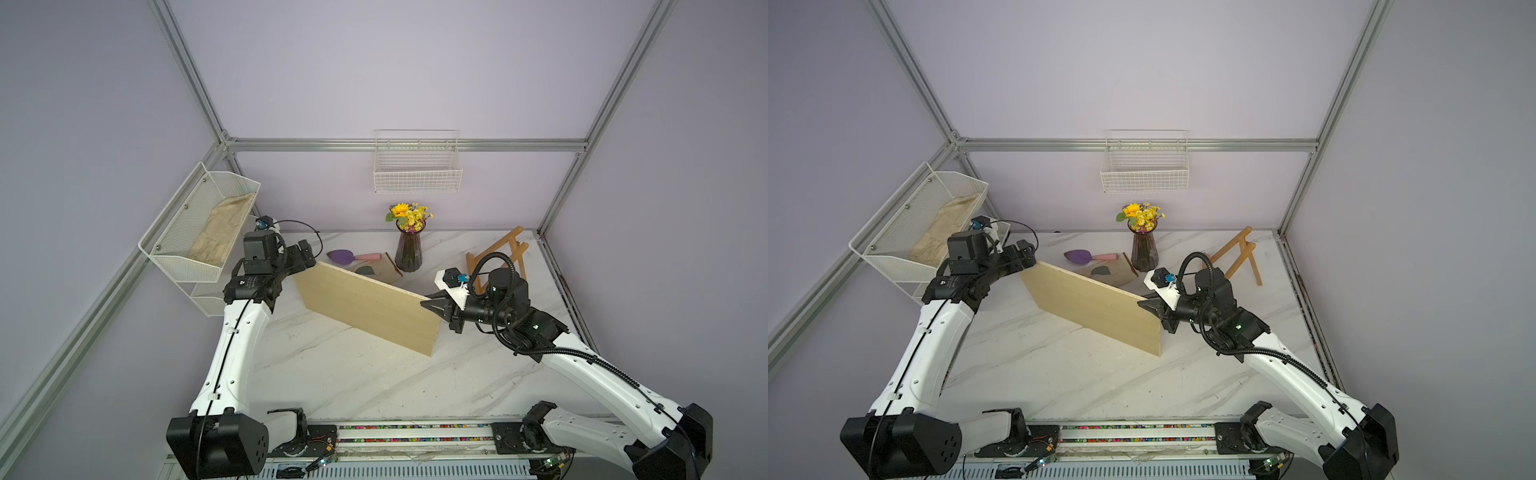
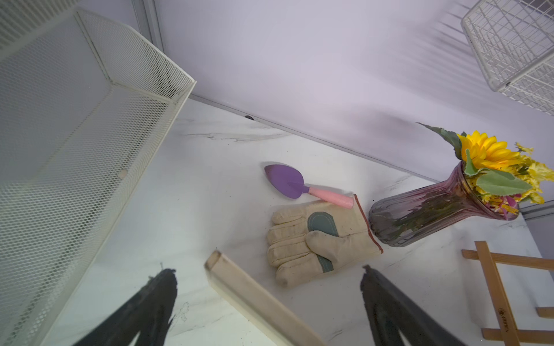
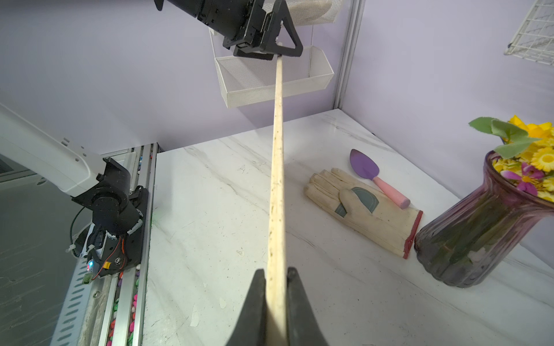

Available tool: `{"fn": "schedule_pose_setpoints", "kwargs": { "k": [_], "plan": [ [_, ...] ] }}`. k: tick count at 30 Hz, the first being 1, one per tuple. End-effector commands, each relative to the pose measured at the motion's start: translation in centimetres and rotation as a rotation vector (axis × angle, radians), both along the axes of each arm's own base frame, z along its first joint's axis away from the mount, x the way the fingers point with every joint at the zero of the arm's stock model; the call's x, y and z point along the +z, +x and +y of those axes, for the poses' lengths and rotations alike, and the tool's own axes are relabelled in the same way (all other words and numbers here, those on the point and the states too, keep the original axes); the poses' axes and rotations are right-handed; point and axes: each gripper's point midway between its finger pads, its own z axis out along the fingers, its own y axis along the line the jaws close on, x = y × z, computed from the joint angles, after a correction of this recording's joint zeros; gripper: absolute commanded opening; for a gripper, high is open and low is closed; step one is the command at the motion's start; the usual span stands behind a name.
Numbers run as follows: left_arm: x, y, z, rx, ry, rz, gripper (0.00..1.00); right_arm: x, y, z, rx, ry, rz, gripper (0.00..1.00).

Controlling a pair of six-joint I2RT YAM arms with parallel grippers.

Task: Assemble the easel
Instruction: Pick up the drawing board from the center of the board.

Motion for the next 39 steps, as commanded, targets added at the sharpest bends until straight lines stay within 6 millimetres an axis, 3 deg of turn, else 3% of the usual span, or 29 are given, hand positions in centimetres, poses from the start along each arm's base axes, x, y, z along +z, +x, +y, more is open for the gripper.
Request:
{"fn": "schedule_pose_setpoints", "kwargs": {
  "k": [1,21,39],
  "plan": [
    [-1.3,0.0,-0.5,-0.028,-0.023,0.012,0.95,-0.8,-0.4,0.1,0.015,-0.044,0.026,0.00],
    [-4.3,-1.0,-3.3,-0.148,-0.130,0.036,0.91,-0.2,-0.1,0.9,0.035,-0.055,0.077,0.28],
    [-5.7,-1.7,-3.5,-0.146,-0.142,0.049,0.91,0.9,0.2,1.6,0.011,-0.141,0.238,0.36]
  ]
}}
